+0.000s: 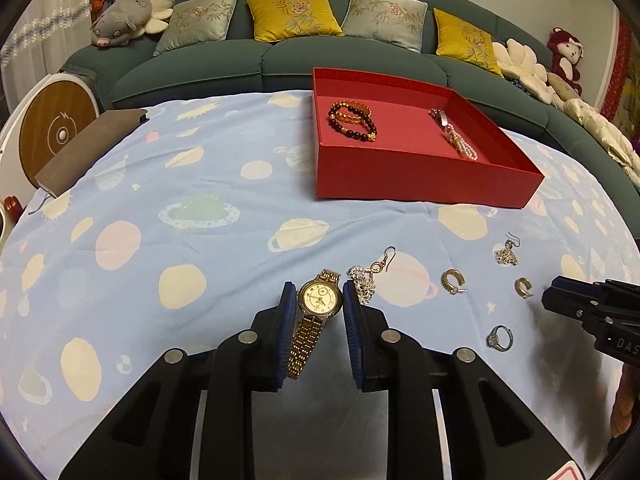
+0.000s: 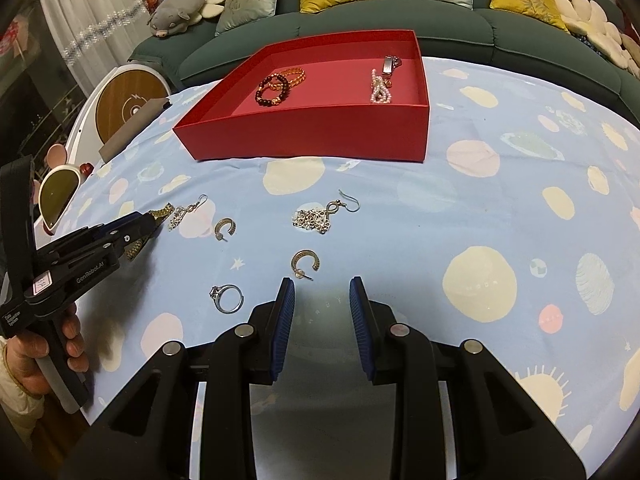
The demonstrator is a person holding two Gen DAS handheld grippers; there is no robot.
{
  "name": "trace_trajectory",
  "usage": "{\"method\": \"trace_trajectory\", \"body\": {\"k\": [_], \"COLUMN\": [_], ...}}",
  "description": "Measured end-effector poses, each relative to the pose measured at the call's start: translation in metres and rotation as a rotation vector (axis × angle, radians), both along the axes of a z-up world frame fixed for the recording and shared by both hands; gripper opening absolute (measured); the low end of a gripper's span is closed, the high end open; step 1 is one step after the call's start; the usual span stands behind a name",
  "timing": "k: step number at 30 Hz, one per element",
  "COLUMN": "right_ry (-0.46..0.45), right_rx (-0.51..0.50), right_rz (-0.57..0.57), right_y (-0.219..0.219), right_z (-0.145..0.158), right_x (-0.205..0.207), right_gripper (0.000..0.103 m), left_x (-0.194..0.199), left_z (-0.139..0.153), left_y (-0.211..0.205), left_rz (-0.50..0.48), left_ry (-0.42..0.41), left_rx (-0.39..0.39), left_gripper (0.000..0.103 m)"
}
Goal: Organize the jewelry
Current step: 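Close the left tool on the gold watch while the right tool reaches the silver earring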
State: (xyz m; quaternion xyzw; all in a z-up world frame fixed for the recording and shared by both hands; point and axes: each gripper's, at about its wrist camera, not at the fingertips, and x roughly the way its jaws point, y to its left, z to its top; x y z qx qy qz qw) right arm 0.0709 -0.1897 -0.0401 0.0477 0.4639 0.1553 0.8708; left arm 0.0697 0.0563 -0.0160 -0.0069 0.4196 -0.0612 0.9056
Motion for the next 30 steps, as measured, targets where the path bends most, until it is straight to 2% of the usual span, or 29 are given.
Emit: {"method": "trace_trajectory", "body": {"k": [8, 22, 25, 30], "right_ry": [-0.032, -0.041, -0.054, -0.069], "right_rx": [-0.008, -0.081, -0.107, -0.139], "right_rz": [-0.020, -0.017, -0.018, -0.021], "right_y": [0.007, 0.033, 0.037, 0.037], "right_z": [0.006, -0.008, -0.009, -0.010], "right_x": [0.022, 0.045, 0.046, 0.046], "right_gripper": [0.032, 0.032, 0.029, 0.017], "left_x": [-0.003, -0.003, -0.002, -0.002], "left_z": [0.021, 0.025, 0.024, 0.025], "left_y": [0.002, 0.015, 0.017, 0.019], "left_rz": [-0.006, 0.016, 0.021, 0.030], "left_ry": [-0.027, -0.022, -0.020, -0.016], "left_rx": [-0.048, -0.080, -0.081, -0.085], "left_gripper": [0.021, 0.021, 0.021, 0.021]}}
